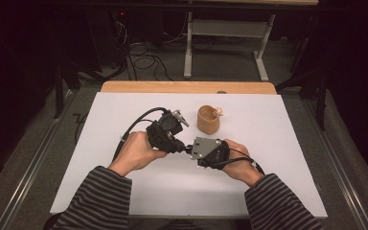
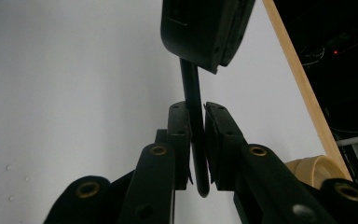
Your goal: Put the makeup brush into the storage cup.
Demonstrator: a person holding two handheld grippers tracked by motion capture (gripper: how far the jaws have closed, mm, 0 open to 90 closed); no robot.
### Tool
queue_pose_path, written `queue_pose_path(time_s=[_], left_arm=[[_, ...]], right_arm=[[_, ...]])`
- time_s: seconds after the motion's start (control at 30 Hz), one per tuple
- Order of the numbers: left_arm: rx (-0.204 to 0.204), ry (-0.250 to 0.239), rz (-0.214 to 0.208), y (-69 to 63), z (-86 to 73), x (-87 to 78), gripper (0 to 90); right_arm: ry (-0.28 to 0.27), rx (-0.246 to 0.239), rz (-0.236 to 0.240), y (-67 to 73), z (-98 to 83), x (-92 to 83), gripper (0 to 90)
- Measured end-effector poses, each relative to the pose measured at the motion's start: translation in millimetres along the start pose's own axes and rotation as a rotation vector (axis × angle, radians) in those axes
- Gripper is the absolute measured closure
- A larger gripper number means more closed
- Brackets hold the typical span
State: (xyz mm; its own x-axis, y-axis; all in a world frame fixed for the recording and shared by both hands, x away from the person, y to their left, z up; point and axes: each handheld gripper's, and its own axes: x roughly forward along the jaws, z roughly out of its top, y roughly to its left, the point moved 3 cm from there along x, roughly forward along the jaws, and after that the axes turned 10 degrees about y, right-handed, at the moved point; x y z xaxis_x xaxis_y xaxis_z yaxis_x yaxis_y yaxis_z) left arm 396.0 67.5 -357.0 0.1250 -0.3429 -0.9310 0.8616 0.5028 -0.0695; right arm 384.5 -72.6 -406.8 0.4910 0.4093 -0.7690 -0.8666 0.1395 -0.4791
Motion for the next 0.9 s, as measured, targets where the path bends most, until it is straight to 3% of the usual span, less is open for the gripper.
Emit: queue_pose_path(time_s=[0.33,0.47,0.53,0.6,0.9], left_arm=[[0.017,-0.01,0.021,-1.0,2.2,0.0,82.4],[0.011,-0.044,0.022,-0.5,2.9,-2.5,81.9],[0.0,-0.064,0.018,1.3,2.5,-5.4,79.4],[-0.006,-0.072,0.021,3.3,1.5,-7.6,76.6],[-0.012,-0.104,0.038,5.0,-0.8,-12.3,66.4]], right_arm=[[0.008,-0.005,0.001,4.0,0.9,2.0,85.7],[0.006,-0.002,0.009,2.3,-0.2,0.9,85.7],[0.009,0.034,0.021,4.7,-0.7,1.5,85.8],[0.017,0.021,0.026,4.2,-1.8,2.5,85.7],[0.031,0.047,0.039,3.6,-3.1,3.5,85.7]])
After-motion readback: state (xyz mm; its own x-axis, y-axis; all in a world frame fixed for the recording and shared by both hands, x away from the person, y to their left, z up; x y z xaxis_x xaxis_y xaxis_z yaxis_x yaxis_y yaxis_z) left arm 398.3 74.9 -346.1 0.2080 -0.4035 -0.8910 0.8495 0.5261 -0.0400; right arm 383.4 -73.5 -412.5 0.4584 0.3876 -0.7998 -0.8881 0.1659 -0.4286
